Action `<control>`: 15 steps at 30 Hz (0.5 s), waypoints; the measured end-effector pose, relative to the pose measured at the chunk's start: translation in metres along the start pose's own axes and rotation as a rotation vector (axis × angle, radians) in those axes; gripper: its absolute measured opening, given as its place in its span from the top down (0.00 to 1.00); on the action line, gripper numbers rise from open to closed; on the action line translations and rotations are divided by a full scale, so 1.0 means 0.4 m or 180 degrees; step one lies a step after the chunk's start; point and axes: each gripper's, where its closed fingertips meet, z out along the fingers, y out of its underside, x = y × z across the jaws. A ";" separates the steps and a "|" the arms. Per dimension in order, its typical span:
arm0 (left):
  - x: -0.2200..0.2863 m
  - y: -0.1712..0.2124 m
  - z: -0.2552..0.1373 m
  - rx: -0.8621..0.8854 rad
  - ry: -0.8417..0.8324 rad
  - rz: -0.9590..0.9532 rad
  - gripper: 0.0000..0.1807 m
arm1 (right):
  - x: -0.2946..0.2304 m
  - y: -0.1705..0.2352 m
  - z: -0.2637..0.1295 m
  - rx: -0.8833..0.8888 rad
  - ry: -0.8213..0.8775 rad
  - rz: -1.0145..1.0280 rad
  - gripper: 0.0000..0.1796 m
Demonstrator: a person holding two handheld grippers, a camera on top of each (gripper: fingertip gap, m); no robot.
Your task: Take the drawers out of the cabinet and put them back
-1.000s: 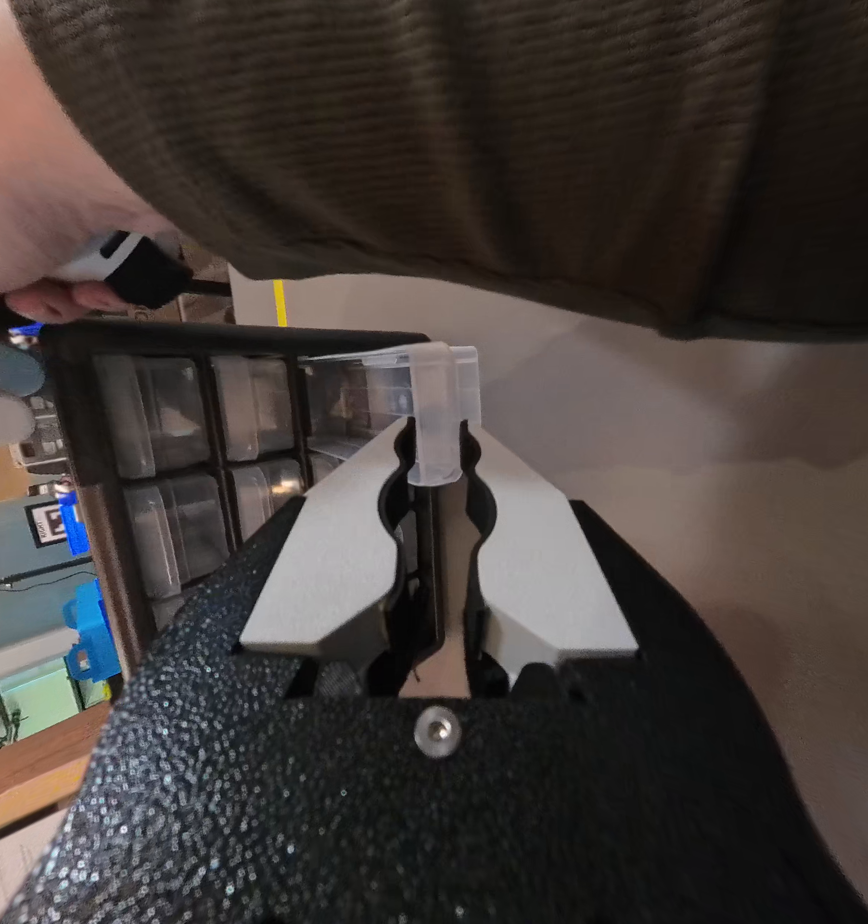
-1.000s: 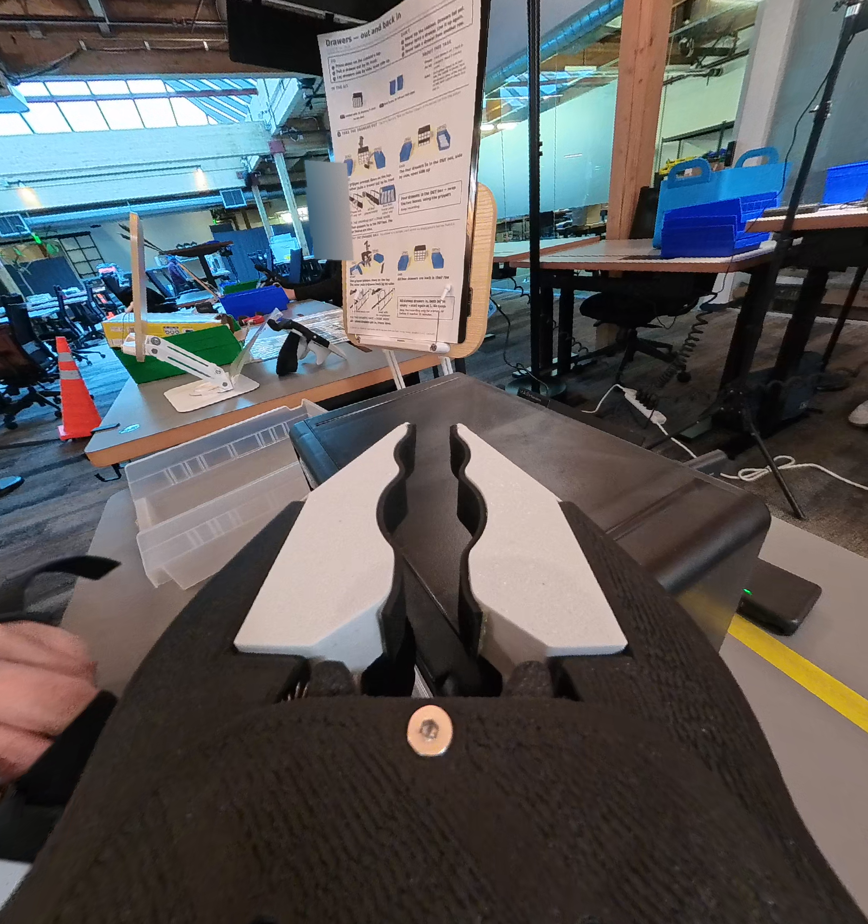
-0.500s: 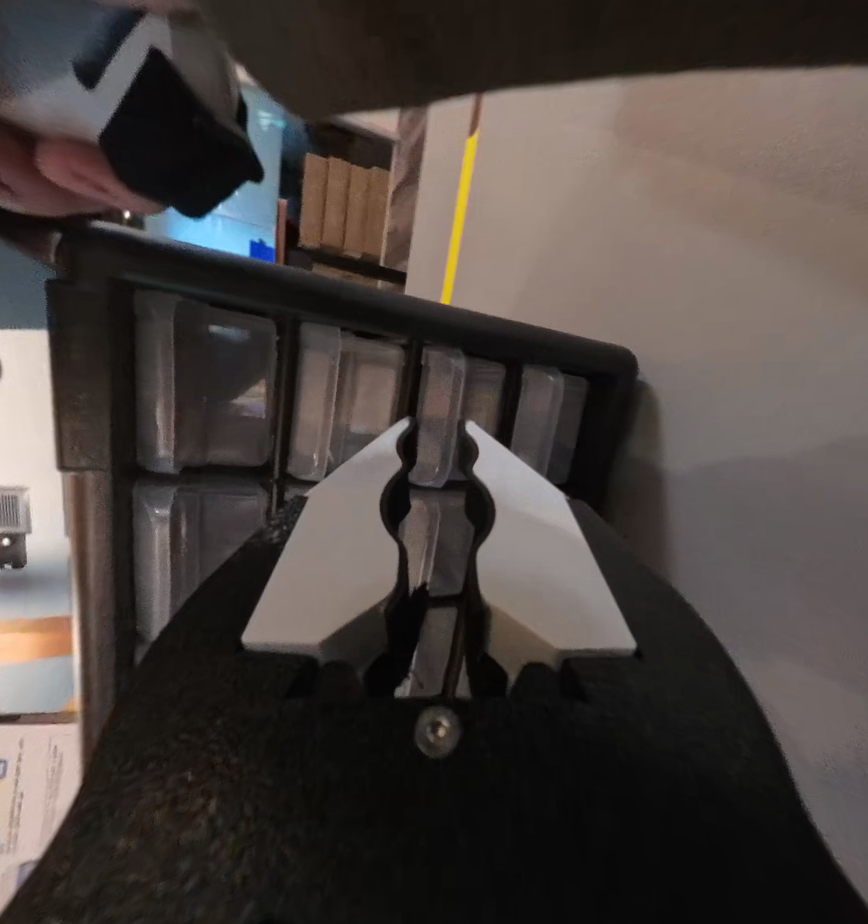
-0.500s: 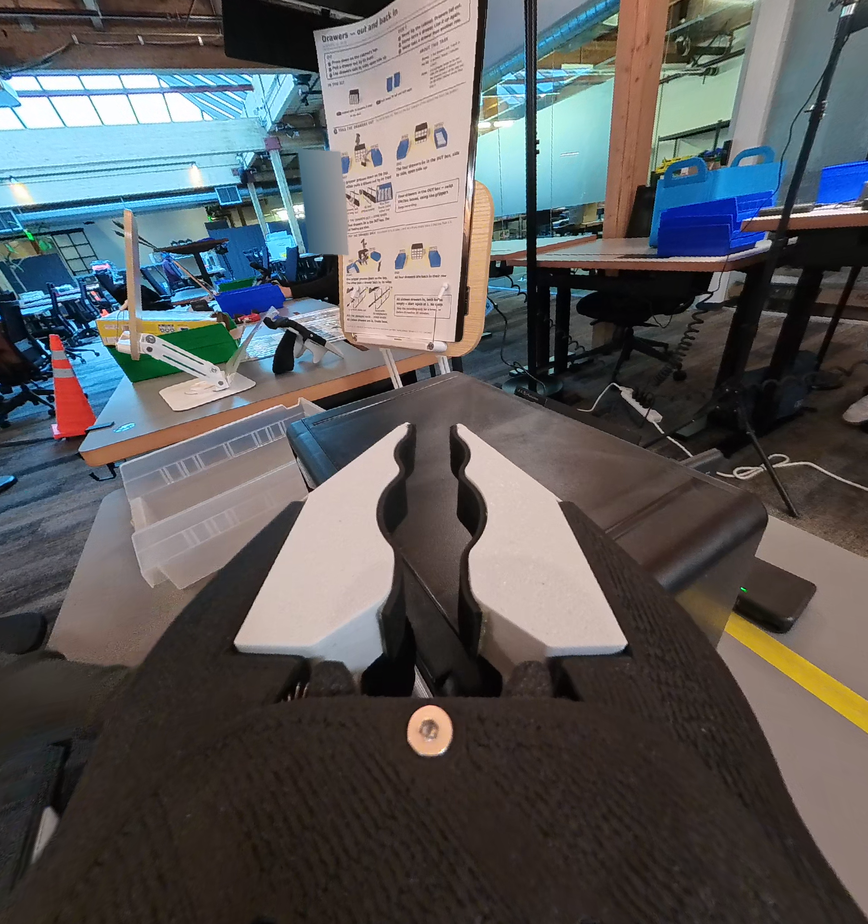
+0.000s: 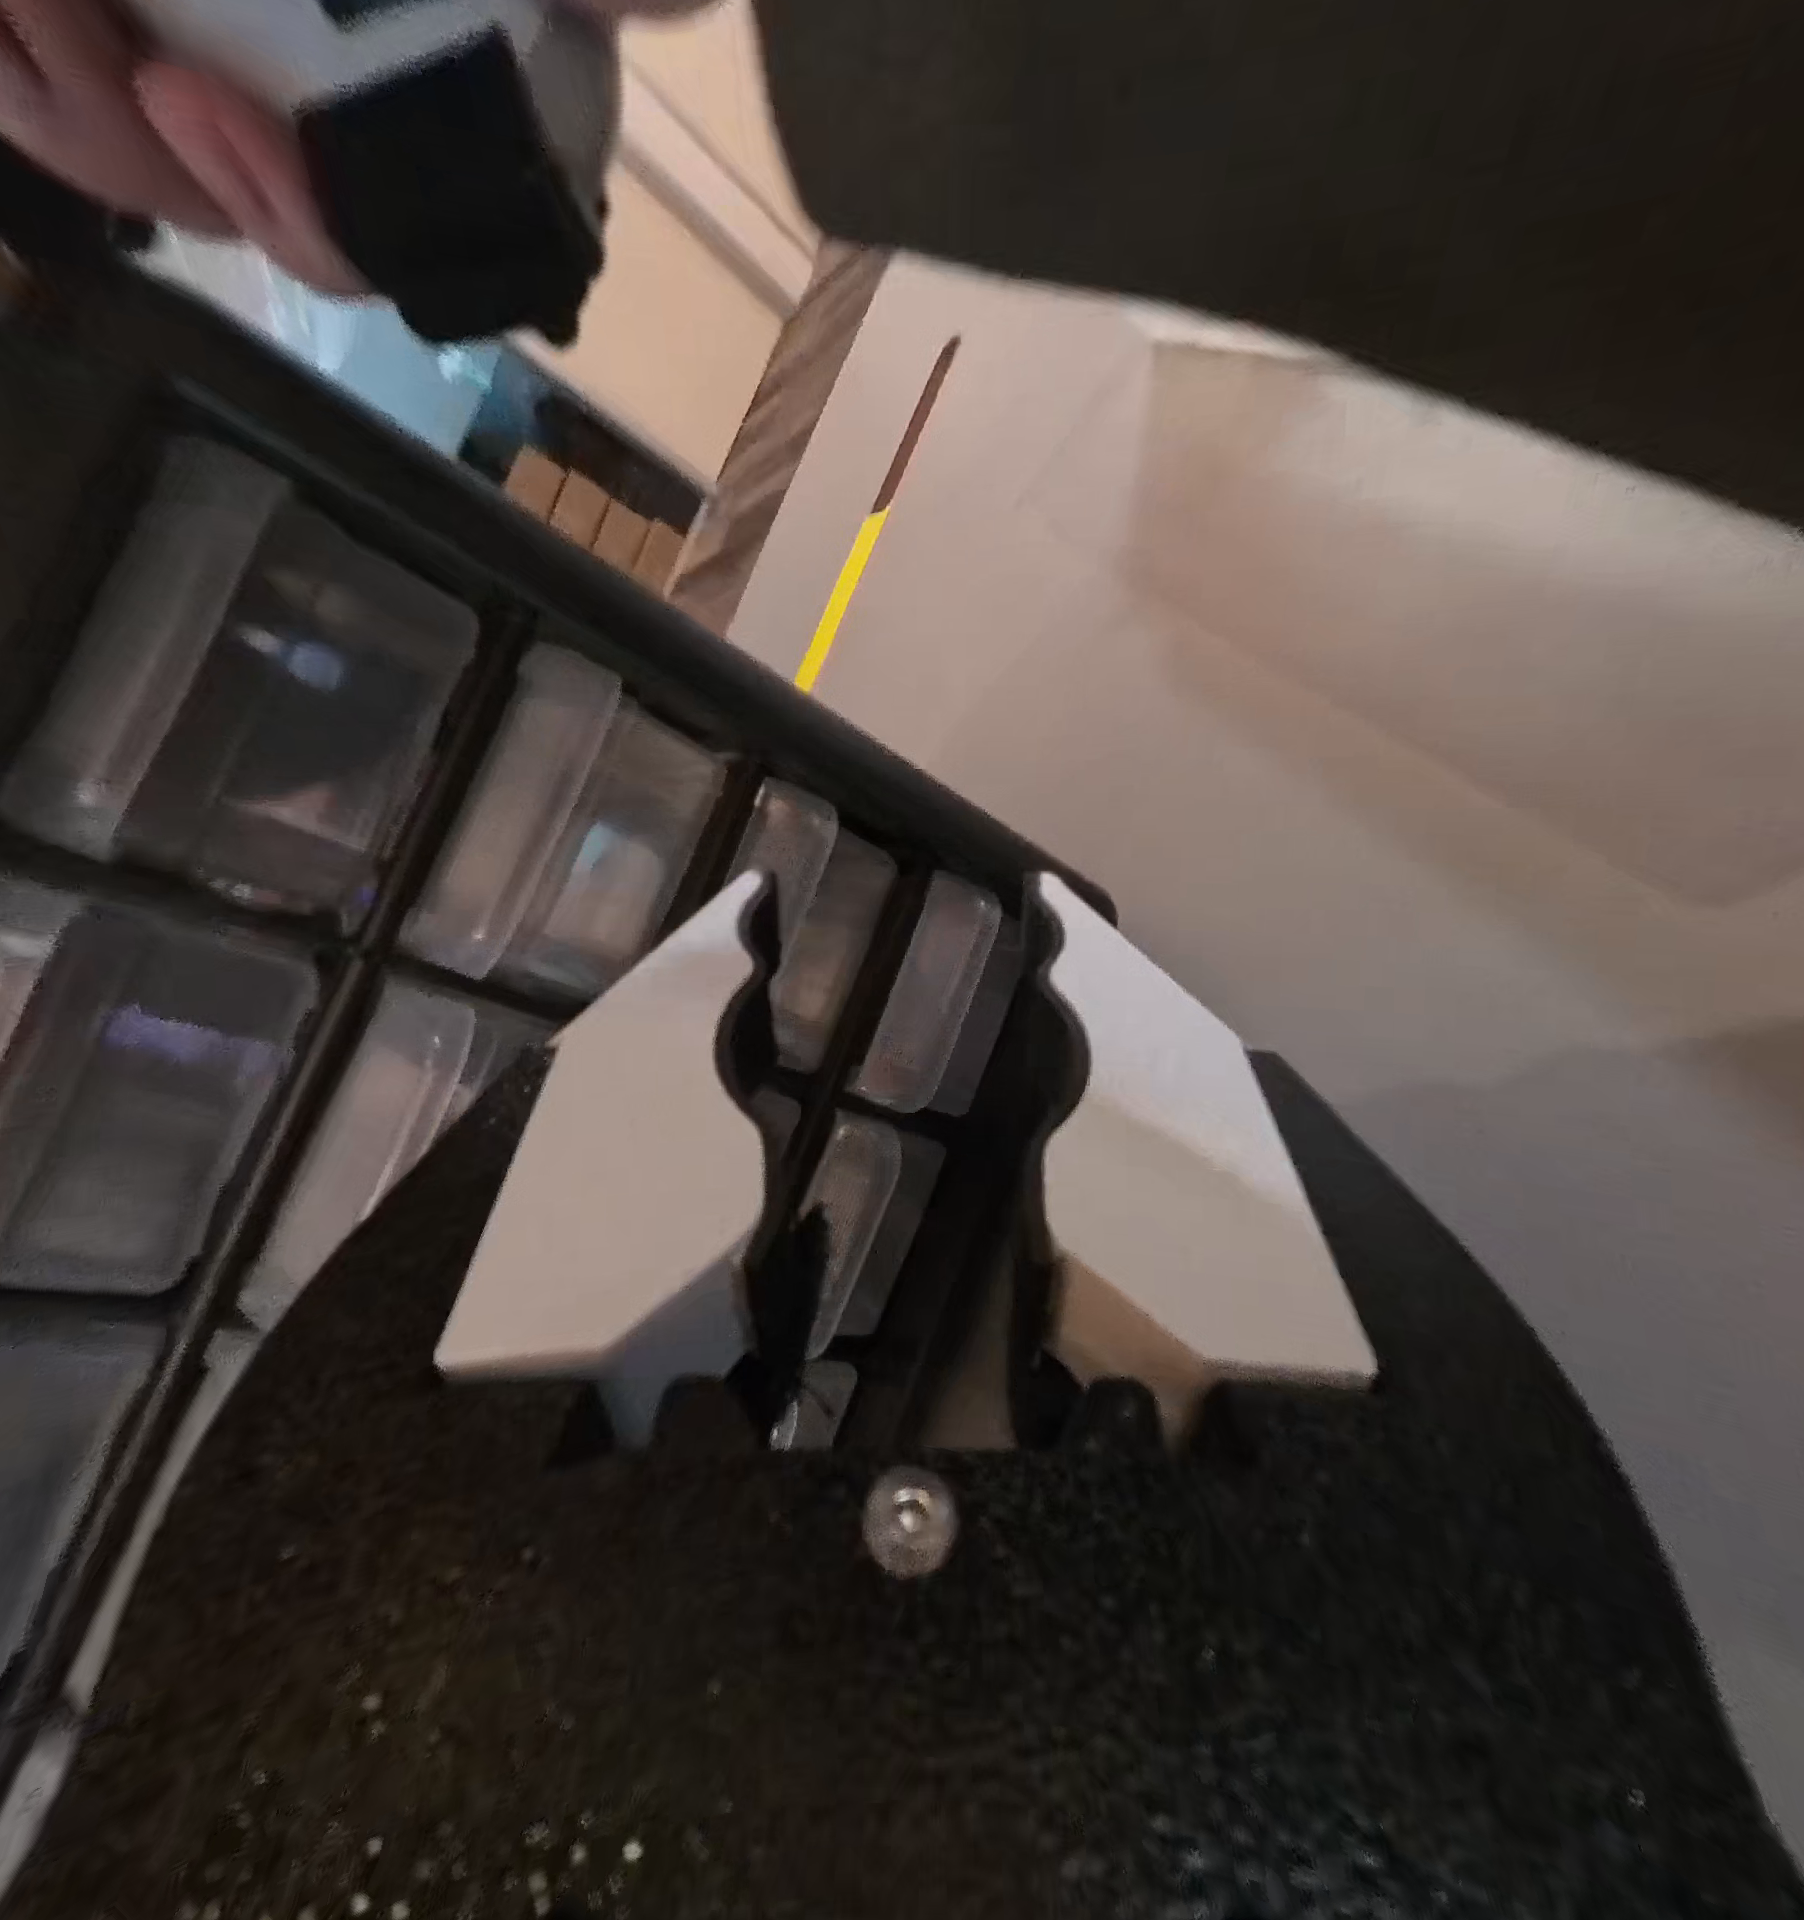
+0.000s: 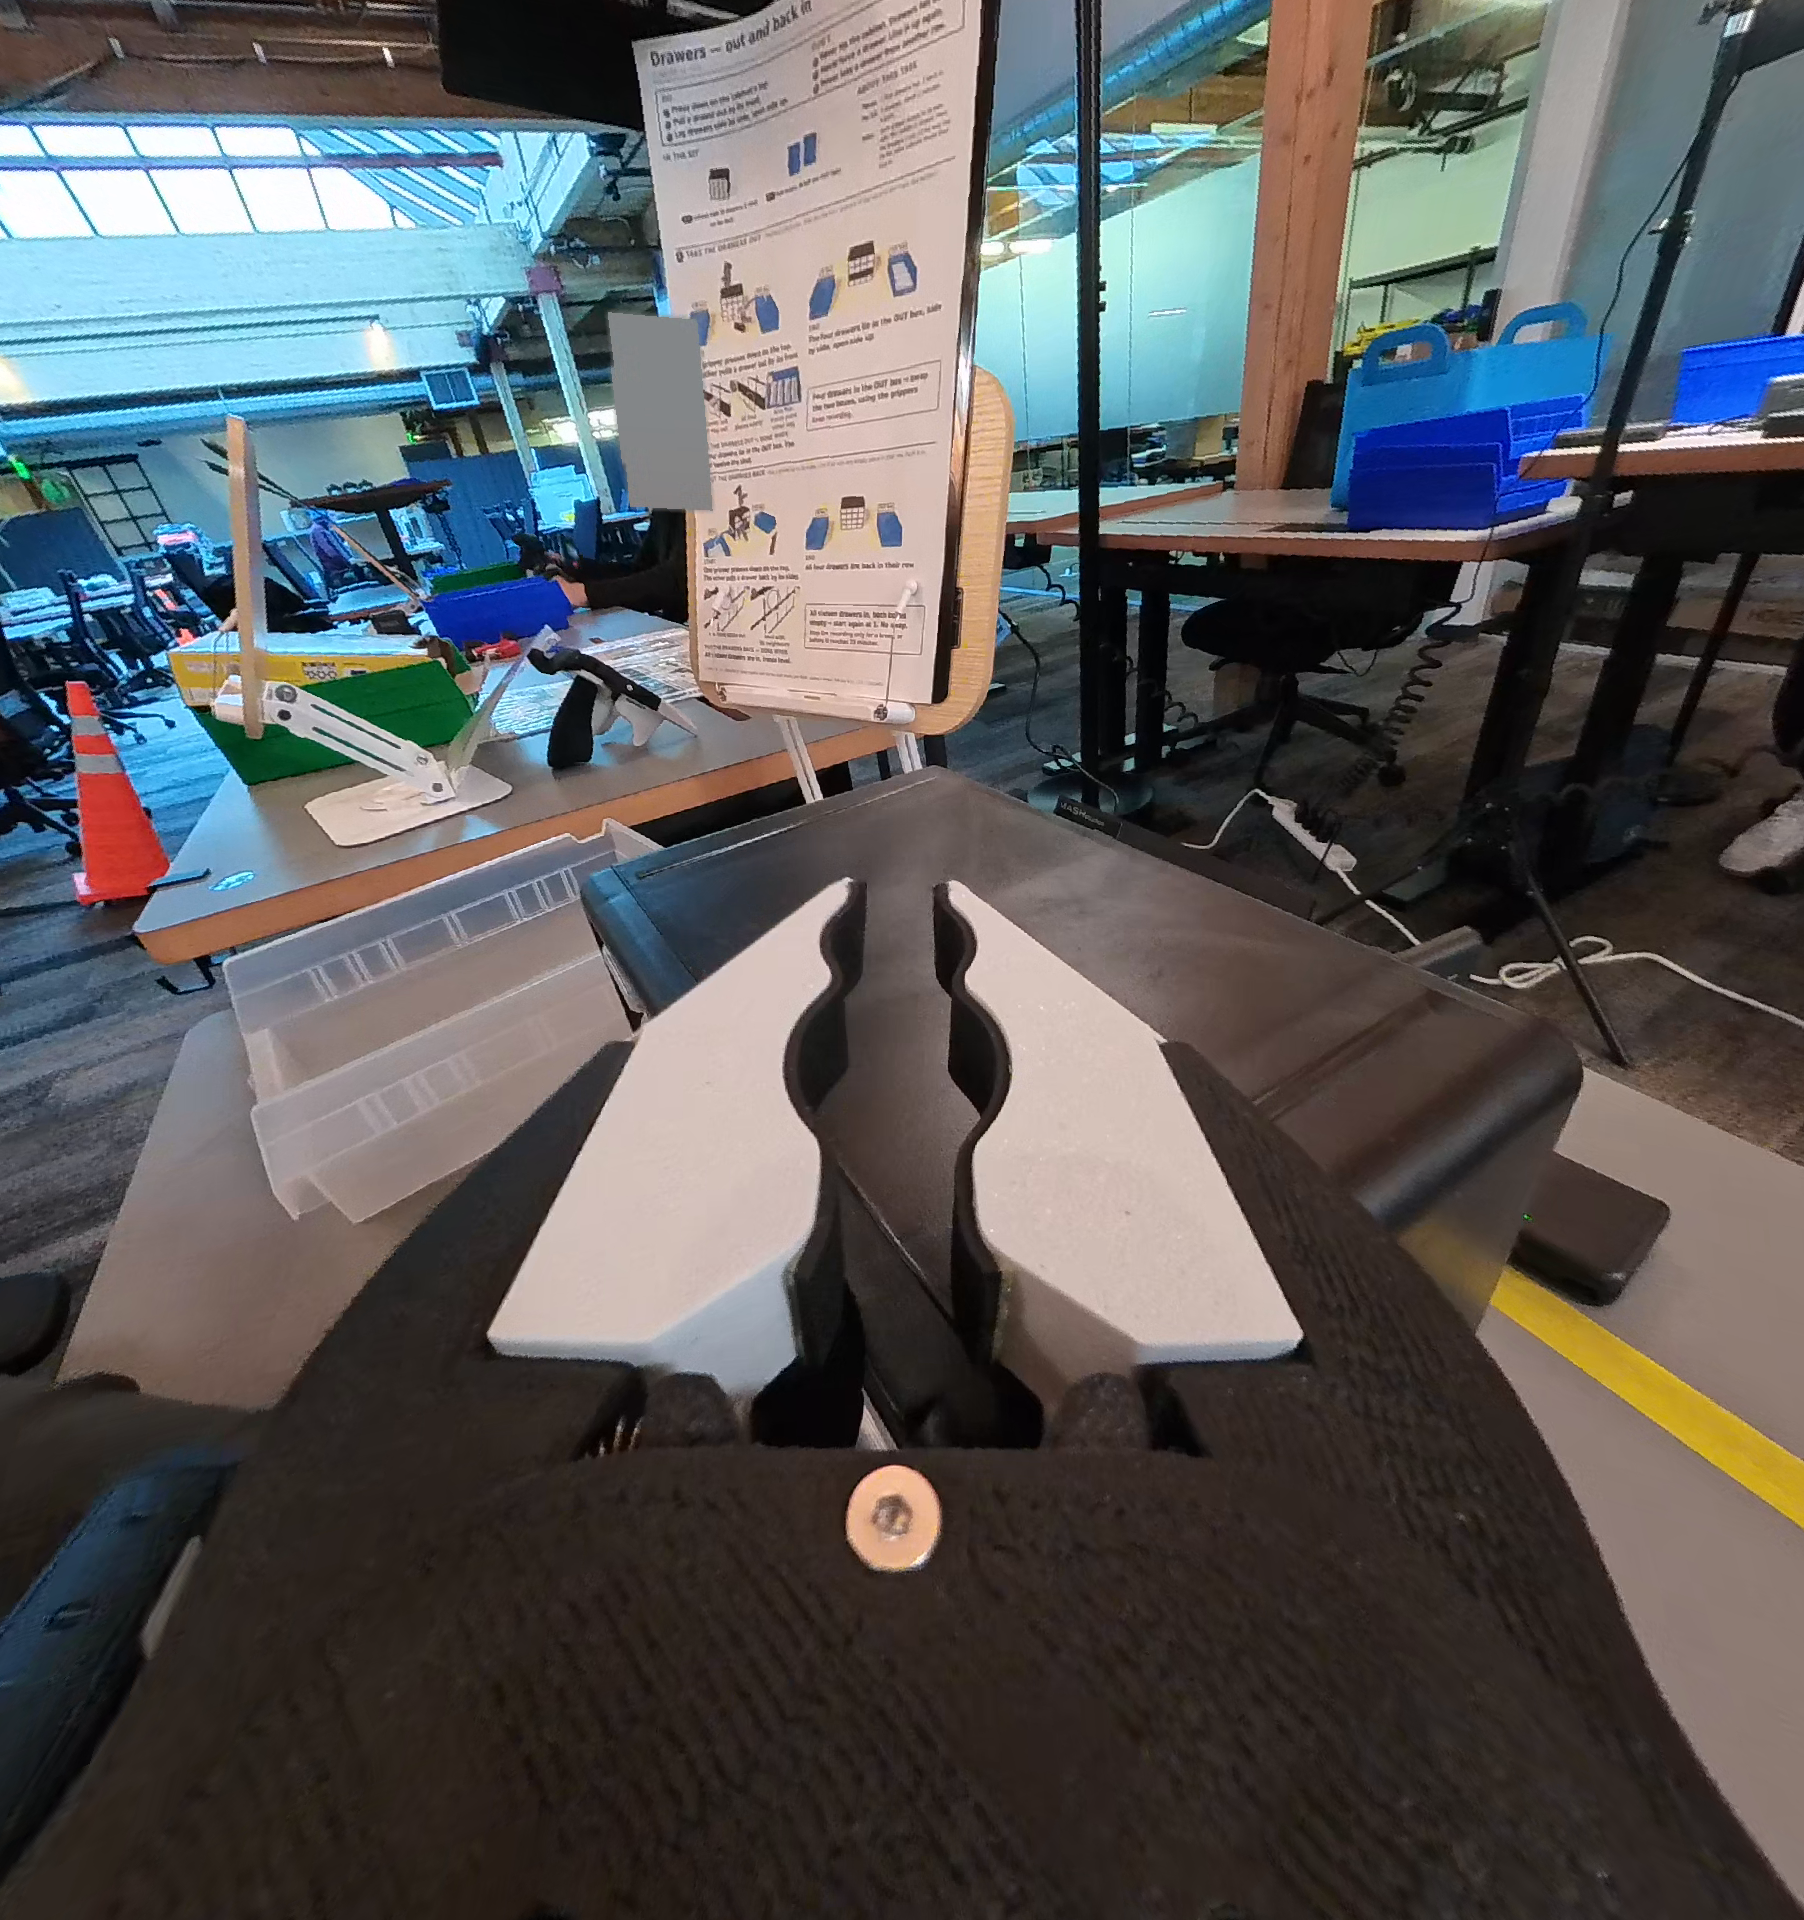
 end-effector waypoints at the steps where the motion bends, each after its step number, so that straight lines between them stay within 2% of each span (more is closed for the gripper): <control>1: -0.003 0.003 0.007 -0.0004 0.0005 -0.0062 0.71 | 0.000 0.000 0.001 0.0000 0.0006 -0.0004 0.94; 4: -0.008 -0.019 -0.019 0.0139 0.0040 -0.0120 0.69 | 0.001 0.000 0.003 -0.0002 0.0013 -0.0012 0.94; 6: -0.048 -0.061 -0.073 0.0445 -0.0116 -0.0195 0.73 | 0.001 0.000 0.003 0.0000 0.0008 -0.0006 0.93; 9: -0.186 -0.084 -0.172 0.0633 -0.0331 -0.0605 0.74 | 0.001 0.000 0.003 0.0007 0.0008 -0.0004 0.93; 13: -0.429 -0.050 -0.307 0.0839 -0.0291 -0.1730 0.63 | 0.002 0.002 0.005 -0.0025 0.0053 -0.0048 0.94; 15: -0.520 -0.006 -0.354 0.0769 -0.0334 -0.2110 0.57 | 0.003 0.003 0.006 -0.0044 0.0084 -0.0074 0.94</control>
